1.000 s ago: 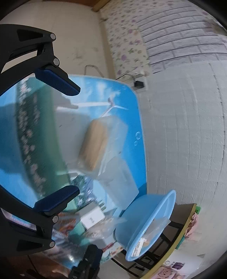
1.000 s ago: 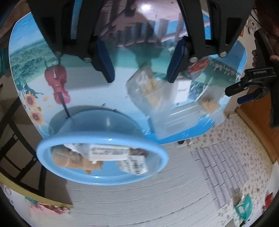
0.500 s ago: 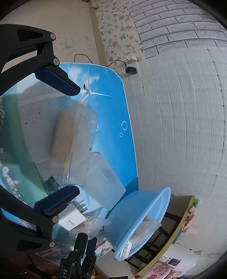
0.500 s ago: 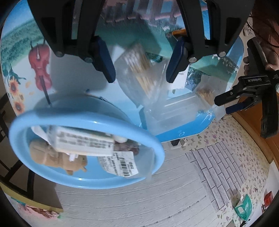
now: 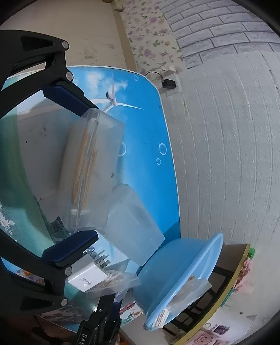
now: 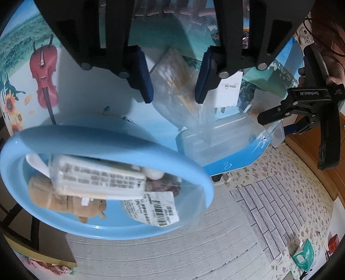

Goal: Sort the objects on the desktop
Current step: 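Grasp the clear toothpick box with the left tool while the right tool grasps the cotton swab bag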

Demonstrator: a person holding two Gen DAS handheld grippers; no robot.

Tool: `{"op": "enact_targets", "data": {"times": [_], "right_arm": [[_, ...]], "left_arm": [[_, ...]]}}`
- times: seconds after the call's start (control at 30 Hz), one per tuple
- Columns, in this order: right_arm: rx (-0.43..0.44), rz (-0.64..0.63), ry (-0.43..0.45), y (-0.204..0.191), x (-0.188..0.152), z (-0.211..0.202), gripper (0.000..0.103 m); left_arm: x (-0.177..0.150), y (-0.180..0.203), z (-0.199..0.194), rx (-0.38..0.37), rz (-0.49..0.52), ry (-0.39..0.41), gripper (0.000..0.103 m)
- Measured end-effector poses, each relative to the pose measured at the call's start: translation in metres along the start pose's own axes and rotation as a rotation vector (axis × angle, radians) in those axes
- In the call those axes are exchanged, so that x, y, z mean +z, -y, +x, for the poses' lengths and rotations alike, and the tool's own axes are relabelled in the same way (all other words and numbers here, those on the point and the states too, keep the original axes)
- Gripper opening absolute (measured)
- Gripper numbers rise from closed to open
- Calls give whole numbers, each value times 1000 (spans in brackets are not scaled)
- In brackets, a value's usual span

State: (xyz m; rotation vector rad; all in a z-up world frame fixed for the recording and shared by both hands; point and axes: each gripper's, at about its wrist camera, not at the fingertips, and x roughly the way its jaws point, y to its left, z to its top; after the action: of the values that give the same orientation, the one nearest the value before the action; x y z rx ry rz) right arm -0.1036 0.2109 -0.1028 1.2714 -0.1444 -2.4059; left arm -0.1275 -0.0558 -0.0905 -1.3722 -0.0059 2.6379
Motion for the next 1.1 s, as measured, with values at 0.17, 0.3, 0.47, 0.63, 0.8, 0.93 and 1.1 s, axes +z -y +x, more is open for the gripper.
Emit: {"op": "enact_targets", "data": {"times": [0.17,0.3,0.47,0.63,0.8,0.93,1.1], "right_arm": [[-13,-3,8,5,-4,-7,35],[-32,-2,20,11,-8,-18,35],[-77,5,35,25,-17,-32,35],[-88,39,40,40,-18,-37,35],[-71,31,42,39,-21,-37,35],[-57,29,42,42,-28,-38,35],[-45,28,40,40,-28,-37,35]], "left_arm": [[-2,-8,-3,8,-30,3,103],[-6,-12,-7,13,-48,0,103],[-9,-14,-10,3,-82,-11,103],[-15,-17,-14,10,-117,-16,103],[-23,-18,-22,45,-122,-25,103],[-25,-22,-25,50,-148,-33,103],[-18,-15,-19,12,-177,-42,103]]}}
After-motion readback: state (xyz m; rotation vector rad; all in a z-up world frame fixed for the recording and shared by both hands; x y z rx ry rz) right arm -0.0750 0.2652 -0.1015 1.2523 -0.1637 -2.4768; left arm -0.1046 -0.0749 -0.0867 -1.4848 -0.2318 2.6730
